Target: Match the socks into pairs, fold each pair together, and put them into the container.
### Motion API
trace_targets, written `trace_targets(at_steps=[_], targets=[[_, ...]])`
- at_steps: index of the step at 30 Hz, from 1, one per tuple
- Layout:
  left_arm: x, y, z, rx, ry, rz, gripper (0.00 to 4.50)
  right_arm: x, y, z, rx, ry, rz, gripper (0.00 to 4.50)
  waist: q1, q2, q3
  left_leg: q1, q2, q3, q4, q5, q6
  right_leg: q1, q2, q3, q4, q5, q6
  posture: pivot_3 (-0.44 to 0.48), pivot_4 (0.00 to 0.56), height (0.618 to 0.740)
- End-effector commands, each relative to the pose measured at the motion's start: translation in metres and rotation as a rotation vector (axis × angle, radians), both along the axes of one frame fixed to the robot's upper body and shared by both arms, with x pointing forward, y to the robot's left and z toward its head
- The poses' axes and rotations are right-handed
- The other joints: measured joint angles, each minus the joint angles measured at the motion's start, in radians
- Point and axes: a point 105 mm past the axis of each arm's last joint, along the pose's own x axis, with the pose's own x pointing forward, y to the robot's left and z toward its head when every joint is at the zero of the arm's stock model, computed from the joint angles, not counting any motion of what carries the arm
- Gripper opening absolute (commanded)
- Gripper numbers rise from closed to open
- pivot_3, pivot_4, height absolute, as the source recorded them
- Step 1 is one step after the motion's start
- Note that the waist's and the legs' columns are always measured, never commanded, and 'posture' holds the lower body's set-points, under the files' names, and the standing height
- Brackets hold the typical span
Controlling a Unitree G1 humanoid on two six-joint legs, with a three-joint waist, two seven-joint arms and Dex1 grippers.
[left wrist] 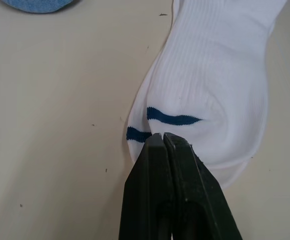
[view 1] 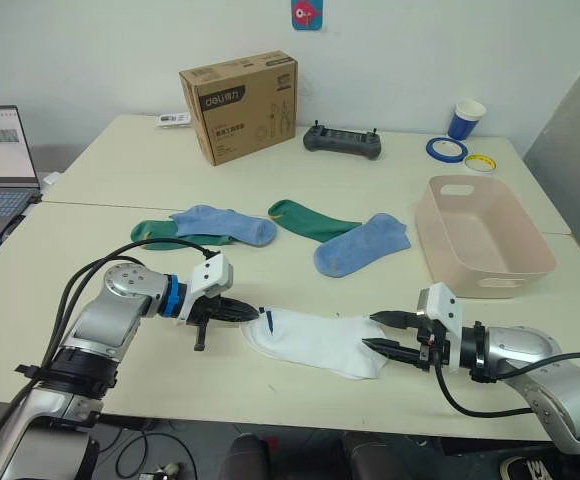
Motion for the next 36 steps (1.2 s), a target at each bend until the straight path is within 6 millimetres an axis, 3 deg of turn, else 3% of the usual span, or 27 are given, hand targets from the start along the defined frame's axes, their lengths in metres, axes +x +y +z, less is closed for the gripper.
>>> trace_targets(at_steps=[1, 3, 24, 30, 36], targets=[[0.003, -0.001, 0.010, -0.018, -0.034, -0.005, 0.84, 0.000, 0.002, 0.009, 0.013, -0.046, 0.016, 2.36, 0.000, 0.000, 0.000, 0.000, 0.000, 0.000, 0.000, 0.000, 0.000, 0.000, 0.000, 0.000, 0.000, 0.000, 0.000, 0.000, 0.150, 0.740], [0.003, -0.001, 0.008, -0.011, -0.025, -0.004, 1.47, 0.000, 0.002, 0.009, 0.011, -0.046, 0.015, 2.36, 0.000, 0.000, 0.000, 0.000, 0.000, 0.000, 0.000, 0.000, 0.000, 0.000, 0.000, 0.000, 0.000, 0.000, 0.000, 0.000, 0.150, 0.740], [-0.007, -0.003, -0.002, 0.018, 0.030, -0.039, 1.47, -0.002, 0.003, 0.007, 0.012, -0.037, 0.024, 2.36, 0.000, 0.000, 0.000, 0.000, 0.000, 0.000, 0.000, 0.000, 0.000, 0.000, 0.000, 0.000, 0.000, 0.000, 0.000, 0.000, 0.150, 0.740], [-0.006, -0.003, 0.000, 0.006, 0.025, -0.037, 0.06, -0.002, 0.002, 0.007, 0.011, -0.037, 0.021, 2.36, 0.000, 0.000, 0.000, 0.000, 0.000, 0.000, 0.000, 0.000, 0.000, 0.000, 0.000, 0.000, 0.000, 0.000, 0.000, 0.000, 0.150, 0.740], [-0.001, 0.003, 0.006, 0.011, 0.011, -0.009, 0.06, -0.003, 0.004, 0.007, 0.013, -0.036, 0.028, 2.36, 0.000, 0.000, 0.000, 0.000, 0.000, 0.000, 0.000, 0.000, 0.000, 0.000, 0.000, 0.000, 0.000, 0.000, 0.000, 0.000, 0.150, 0.740]])
